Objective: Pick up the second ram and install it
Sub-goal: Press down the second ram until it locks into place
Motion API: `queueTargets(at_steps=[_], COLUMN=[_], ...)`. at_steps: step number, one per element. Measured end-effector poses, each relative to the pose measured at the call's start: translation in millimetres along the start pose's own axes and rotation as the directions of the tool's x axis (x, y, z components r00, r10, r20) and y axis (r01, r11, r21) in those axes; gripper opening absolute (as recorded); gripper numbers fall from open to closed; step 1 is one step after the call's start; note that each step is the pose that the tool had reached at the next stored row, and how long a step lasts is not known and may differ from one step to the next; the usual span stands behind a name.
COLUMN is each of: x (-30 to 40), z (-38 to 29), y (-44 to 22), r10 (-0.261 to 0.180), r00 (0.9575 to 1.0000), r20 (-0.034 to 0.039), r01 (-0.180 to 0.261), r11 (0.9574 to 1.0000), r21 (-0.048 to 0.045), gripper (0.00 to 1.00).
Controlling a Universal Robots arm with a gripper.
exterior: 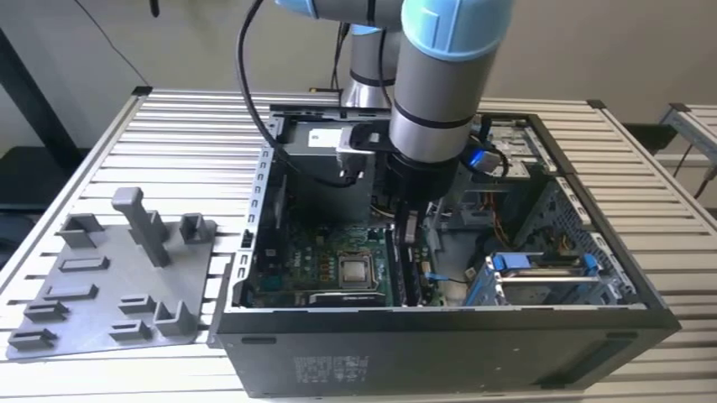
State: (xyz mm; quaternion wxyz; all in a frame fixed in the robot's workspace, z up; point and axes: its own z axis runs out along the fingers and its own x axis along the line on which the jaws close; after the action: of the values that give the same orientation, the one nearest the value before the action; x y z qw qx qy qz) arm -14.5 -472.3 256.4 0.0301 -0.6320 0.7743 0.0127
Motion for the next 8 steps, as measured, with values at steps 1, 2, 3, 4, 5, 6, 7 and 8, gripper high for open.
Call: queueTargets(at_steps=[1, 2, 3, 4, 5, 6, 7, 8], x=[-0.3, -0.5, -0.8, -1.1, -1.4, -1.6, -1.7, -1.7], z=[-4.5, -9.1, -13.5, -17.9, -22.6, -25.7, -26.3, -26.3], y=[-0.1, -0.2, -0.2, -0.3, -0.4, -0.5, -0.5, -0.5], r10=[0.000, 0.000, 0.000, 0.000, 0.000, 0.000, 0.000, 0.000], r00=[1.0000, 1.0000, 1.0000, 1.0000, 1.0000, 1.0000, 1.0000, 1.0000], r20=[0.0005, 0.0000, 0.0003, 0.0003, 0.0001, 0.0002, 0.0002, 0.0003], r01=[0.000, 0.000, 0.000, 0.000, 0.000, 0.000, 0.000, 0.000], r11=[1.0000, 1.0000, 1.0000, 1.0000, 1.0000, 1.0000, 1.0000, 1.0000], r21=[0.0001, 0.0000, 0.0001, 0.0001, 0.0000, 0.0001, 0.0001, 0.0001], gripper=[0.11, 0.11, 0.11, 0.11, 0.11, 0.11, 0.11, 0.11])
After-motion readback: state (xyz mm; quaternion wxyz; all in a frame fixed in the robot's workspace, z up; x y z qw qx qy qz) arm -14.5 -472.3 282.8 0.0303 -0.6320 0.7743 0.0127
